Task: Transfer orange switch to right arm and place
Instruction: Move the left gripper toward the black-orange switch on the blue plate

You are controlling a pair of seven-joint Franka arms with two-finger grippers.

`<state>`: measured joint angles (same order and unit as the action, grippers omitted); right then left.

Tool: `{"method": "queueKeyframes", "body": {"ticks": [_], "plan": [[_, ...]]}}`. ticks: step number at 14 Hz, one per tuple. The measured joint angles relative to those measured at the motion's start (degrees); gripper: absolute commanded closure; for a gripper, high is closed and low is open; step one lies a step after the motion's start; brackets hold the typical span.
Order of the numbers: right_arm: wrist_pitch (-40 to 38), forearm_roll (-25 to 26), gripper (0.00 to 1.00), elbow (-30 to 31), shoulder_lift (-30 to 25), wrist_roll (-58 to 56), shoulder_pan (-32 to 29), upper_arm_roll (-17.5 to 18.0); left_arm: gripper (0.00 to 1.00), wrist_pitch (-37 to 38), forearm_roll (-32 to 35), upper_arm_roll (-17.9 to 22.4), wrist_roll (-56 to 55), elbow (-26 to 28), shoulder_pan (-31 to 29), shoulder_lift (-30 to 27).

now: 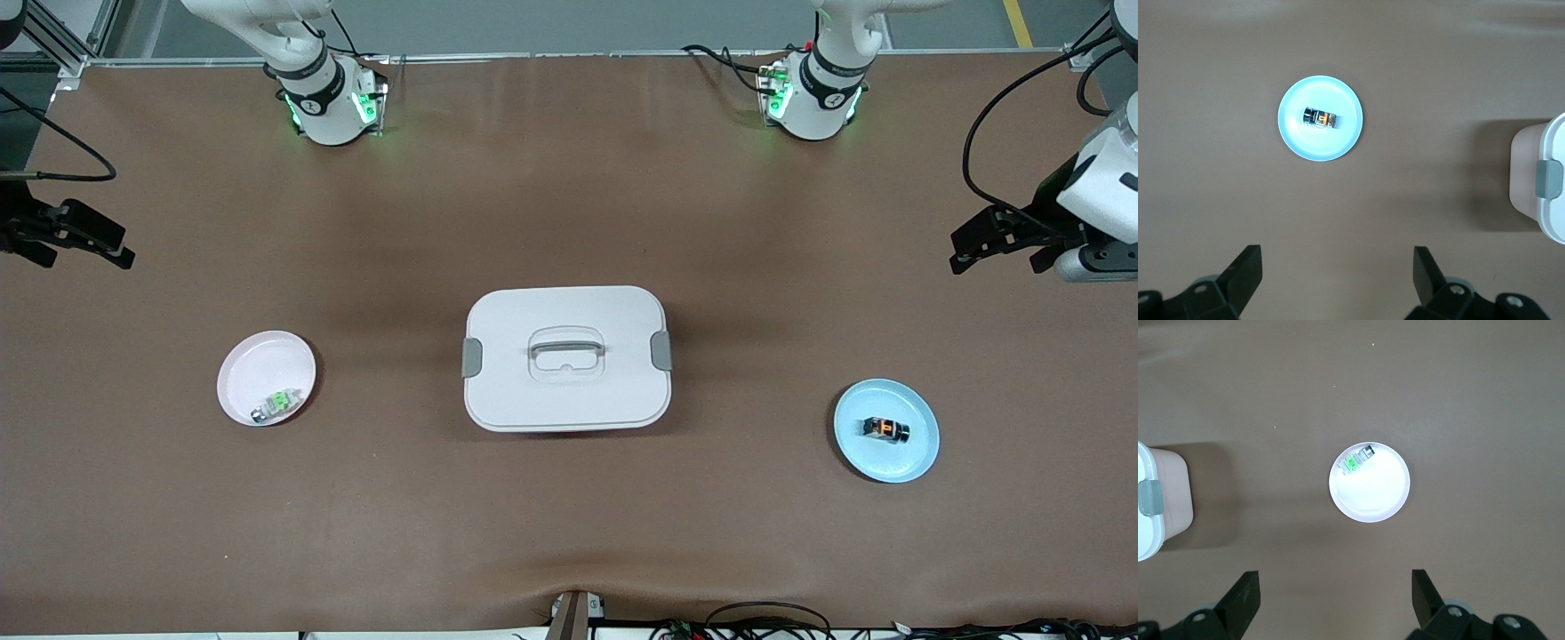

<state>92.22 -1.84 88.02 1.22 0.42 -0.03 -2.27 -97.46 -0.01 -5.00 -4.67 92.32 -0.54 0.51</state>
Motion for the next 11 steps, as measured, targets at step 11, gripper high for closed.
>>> {"method": "queueKeyframes", "body": {"ticks": [11], "plan": [[-0.1,0.0,0.00,-0.1,-1.6,0.0,-0.1,-0.3,0.00,0.3,0.0,0.4,0.0,0.2,-0.5,2.1]]}}
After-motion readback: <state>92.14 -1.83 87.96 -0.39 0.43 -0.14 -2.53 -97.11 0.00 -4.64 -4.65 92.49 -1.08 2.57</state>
